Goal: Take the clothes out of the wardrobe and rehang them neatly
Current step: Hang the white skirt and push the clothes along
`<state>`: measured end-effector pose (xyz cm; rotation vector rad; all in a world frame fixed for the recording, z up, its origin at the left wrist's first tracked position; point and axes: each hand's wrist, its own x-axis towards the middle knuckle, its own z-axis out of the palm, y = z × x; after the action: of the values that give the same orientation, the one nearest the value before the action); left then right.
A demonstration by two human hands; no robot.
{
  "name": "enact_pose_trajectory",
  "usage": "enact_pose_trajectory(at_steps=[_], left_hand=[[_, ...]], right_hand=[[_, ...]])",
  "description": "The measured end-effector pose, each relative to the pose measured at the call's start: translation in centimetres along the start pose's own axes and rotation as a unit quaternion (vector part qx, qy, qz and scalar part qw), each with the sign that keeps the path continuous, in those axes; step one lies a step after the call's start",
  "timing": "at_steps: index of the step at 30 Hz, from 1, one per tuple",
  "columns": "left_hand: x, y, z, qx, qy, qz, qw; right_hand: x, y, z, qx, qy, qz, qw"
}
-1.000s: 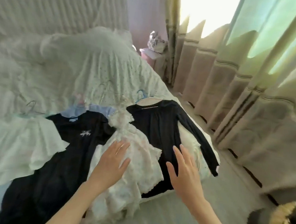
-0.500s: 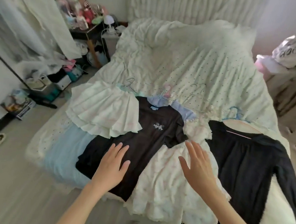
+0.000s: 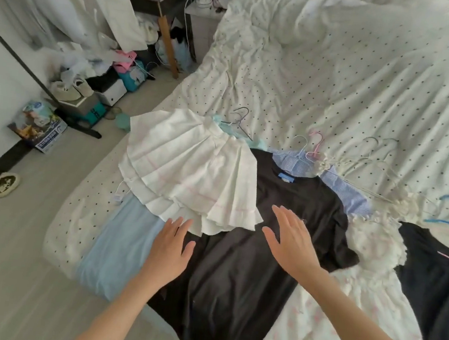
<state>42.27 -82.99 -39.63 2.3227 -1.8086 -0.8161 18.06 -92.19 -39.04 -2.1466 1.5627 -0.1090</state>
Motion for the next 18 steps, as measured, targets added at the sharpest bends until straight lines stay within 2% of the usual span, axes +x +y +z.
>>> enact_pose_trajectory(at_steps=[3, 5, 11, 15, 18], left_hand=[[5.7, -2.8, -0.7, -0.019, -0.022, 0.007, 1.0], [10.3, -4.7, -1.3, -0.015, -0.019, 0.02, 1.0], [23.4, -9.8, 0.6, 0.049, -0.043, 0.052, 0.997], [28.3, -12.2, 4.3, 0.065, -0.069, 0.078, 0.992], [30.6, -13.6, 6.8, 0.072, -0.105, 0.068, 0.99]], right_hand=[[7.0, -1.9, 2.6, -0.024, -0.08, 0.012, 0.996], [11.9, -2.7, 4.1, -0.015, -0.105, 0.03, 0.994], [25.7, -2.2, 8.4, 0.014, -0.106, 0.078, 0.991], [33.1, 0.5, 11.1, -0.01, -0.079, 0.122, 0.989], [36.8, 1.4, 12.6, -0.014, -0.075, 0.157, 0.985]])
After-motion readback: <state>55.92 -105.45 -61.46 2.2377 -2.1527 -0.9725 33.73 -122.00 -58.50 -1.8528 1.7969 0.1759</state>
